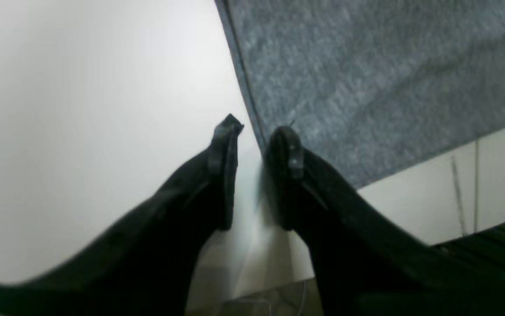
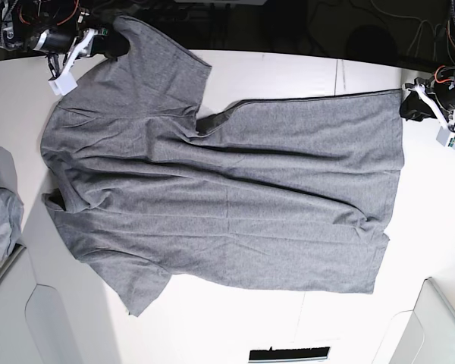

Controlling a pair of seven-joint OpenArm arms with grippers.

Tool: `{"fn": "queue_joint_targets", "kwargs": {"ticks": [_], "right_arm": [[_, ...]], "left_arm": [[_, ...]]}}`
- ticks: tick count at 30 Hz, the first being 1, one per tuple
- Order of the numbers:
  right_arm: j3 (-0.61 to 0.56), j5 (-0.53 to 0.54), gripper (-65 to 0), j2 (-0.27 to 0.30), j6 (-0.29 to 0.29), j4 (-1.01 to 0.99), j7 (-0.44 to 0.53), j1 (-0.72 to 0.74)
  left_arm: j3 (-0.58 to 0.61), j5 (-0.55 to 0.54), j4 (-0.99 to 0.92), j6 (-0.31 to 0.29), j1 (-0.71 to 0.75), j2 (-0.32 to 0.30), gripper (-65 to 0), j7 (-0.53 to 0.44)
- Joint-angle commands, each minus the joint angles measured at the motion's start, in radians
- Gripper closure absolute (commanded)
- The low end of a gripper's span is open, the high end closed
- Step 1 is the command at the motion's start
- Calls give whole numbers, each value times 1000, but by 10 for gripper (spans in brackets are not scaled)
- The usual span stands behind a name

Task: Layout the t-shirt on the table in an organized manner, then fold the t-shirt properly
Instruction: 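Grasp the shirt corner with the right gripper and pull it outward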

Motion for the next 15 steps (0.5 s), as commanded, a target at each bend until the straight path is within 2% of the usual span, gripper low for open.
{"fn": "queue_joint_targets", "kwargs": {"ticks": [1,3,4,9,15], "right_arm": [[4,21,-119,14,7,31,13,5],[4,-1,-220,13,-2,58,34,8],[4,-19,-242,14,-5,71,48,9],[49,-100,-246,14,-19,146,121,9],[196,-106,-246,17,-19,154,144,20]], "left_arm": [[-5,10,5,4,0,-19,-162,8],[-5,10,5,4,0,-19,-162,9],[-5,10,5,4,0,-19,-162,9],[-5,10,5,4,1,-19,-162,13],[-5,3,5,4,0,-19,-163,19]]}}
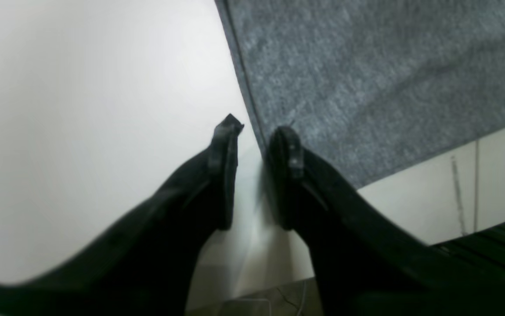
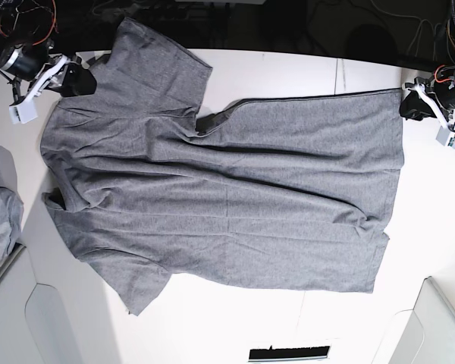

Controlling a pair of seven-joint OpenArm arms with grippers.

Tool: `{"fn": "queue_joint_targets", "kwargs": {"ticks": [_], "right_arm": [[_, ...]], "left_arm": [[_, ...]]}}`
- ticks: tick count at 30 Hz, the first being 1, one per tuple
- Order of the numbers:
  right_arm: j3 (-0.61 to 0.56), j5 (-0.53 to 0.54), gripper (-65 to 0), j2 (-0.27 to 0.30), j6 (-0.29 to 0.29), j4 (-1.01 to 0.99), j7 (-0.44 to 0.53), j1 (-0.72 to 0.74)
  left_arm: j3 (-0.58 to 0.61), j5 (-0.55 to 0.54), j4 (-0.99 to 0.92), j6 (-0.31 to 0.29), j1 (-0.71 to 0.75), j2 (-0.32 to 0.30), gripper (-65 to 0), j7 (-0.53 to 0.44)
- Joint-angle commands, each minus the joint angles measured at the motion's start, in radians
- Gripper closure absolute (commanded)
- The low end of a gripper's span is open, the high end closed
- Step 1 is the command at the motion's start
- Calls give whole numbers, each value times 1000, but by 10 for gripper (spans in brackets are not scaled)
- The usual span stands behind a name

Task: Layout the t-shirt on the table in an organized manner, then fold the t-shirt properly
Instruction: 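Grasp the shirt corner with the right gripper and pull it outward, then grasp the shirt edge with both grippers at opposite corners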

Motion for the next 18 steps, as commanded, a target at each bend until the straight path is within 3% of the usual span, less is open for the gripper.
{"fn": "queue_joint_targets", "kwargs": {"ticks": [1,10,15,18], "right_arm": [[23,16,-246,18,0,16,16,6],[34,-15,-246,33,0,-9,-4,-30],[37,-91,-246,53,-14,-9,66,-31],[37,-137,-247,78,-35,-13,117,-8]], "left_arm": [[-5,-3,5,3,0,-19,-163,10],[-5,-16,5,3,1,-19,-171,11],[-5,-17,5,-3,1,-19,-240,13],[-5,-17,5,-4,1,-19,-242,13]]}}
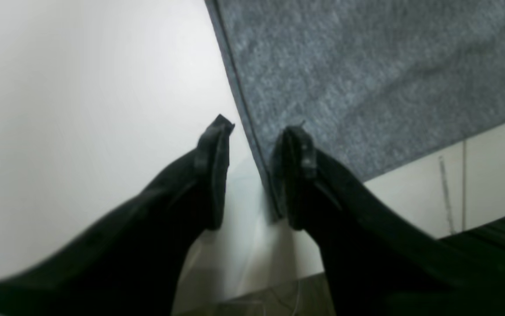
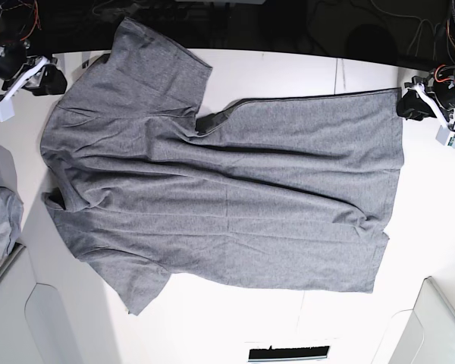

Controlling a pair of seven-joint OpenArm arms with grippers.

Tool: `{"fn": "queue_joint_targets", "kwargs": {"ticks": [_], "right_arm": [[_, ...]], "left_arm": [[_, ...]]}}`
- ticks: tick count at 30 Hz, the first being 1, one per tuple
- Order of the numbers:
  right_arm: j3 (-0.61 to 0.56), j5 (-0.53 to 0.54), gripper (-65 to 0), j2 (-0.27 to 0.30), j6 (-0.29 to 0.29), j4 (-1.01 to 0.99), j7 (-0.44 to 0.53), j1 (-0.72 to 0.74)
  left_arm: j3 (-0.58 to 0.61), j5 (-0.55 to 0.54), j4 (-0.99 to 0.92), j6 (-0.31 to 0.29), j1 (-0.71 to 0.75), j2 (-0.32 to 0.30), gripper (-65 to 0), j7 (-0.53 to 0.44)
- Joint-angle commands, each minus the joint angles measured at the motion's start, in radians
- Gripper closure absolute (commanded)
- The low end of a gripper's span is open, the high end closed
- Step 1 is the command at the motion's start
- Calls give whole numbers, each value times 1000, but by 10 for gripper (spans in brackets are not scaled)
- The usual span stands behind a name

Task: Layout the t-shirt on the table in an organized manner, then fold the t-shirt properly
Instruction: 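Grasp the shirt edge with both grippers at opposite corners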

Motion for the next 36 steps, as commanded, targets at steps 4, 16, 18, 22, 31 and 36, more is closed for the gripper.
{"fn": "queue_joint_targets", "kwargs": {"ticks": [4,16,18,22,31,36], "right_arm": [[9,-49,-247,21,-20,-38,47,90],[9,-87,-345,21,-22,-406,72,383],[9,-87,-345,21,-22,-422,87,384],[8,-88,-345,21,-18,-441,101,384],[-7,-83,-343,32,-19,-441,116,384],[-89,-87,-251,32,-19,-441,111,383]], "left_arm": [[-5,8,5,-19,1,-19,-242,11],[-5,8,5,-19,4,-19,-244,39],[-5,8,5,-19,3,-19,-282,33],[-5,9,5,-19,3,-19,-334,10],[1,-2,5,-19,3,-13,-333,10],[67,10,5,-19,3,-13,-323,13]]}}
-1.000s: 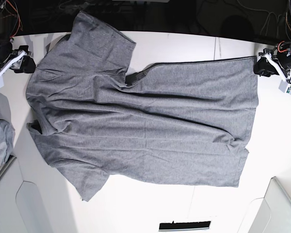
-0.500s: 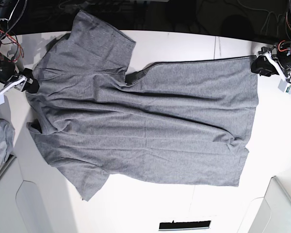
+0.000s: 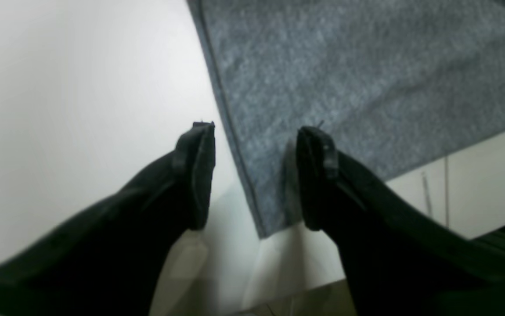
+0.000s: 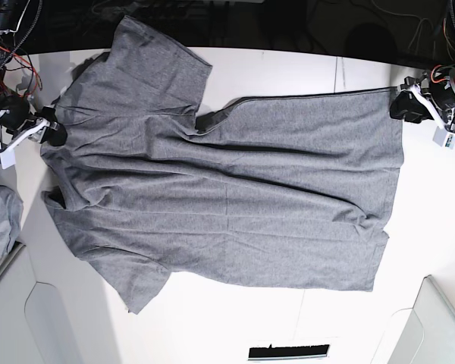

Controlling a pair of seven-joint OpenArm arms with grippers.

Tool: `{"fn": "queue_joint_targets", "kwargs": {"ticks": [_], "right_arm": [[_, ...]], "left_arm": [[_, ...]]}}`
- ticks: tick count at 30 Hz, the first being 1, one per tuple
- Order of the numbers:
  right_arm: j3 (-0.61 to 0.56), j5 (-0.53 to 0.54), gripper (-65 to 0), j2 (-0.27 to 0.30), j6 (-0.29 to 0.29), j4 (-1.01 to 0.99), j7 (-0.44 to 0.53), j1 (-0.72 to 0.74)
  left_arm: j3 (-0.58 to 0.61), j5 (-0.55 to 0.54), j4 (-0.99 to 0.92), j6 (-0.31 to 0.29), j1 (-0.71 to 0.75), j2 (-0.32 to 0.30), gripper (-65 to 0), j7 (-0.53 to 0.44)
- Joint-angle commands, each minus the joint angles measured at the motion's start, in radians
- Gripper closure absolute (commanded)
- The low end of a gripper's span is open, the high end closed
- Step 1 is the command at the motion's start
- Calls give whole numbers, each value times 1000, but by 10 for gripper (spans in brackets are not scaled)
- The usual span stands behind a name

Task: Layout the t-shirt on the table in an organized manner, then fold the t-shirt properly
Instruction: 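Grasp the shirt edge with both grippers at opposite corners, then lift the shirt edge with both grippers and stretch it taut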

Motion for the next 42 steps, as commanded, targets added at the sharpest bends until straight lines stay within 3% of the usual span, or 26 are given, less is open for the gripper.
{"fn": "queue_joint_targets", "kwargs": {"ticks": [1,3,5,6,7,11,16,22,32,38,42], "right_arm": [[-13,6,-220,16,7,10,-1,9],[-36,6,-174,16,7,10,-1,7],[-40,6,-121,16,7,10,-1,7],[-39,5,-77,17,7,10,-1,7],[-39,2,-15,18,8,10,-1,7],[-19,9,0,22,9,20,-66,4],[81,133,0,23,45,119,-153,-76],[200,211,0,22,45,287,-163,-232],[255,256,0,22,45,451,-163,-410],[319,299,0,22,45,461,-165,-427],[325,307,0,22,50,462,-161,-422]], "left_arm": [[16,17,4,2,3,-11,-305,29],[42,17,4,2,3,-11,-224,29],[59,17,4,2,3,-11,-96,23],[61,18,4,2,3,-11,-26,18],[61,18,4,2,3,-11,0,13],[49,17,4,2,3,-30,0,-4],[45,-1,27,2,19,-80,0,-4],[37,-93,74,2,37,-135,0,10],[-70,-312,124,2,37,-139,0,220],[-175,-443,147,2,52,-138,0,306],[-181,-520,159,2,54,-138,0,344]]}}
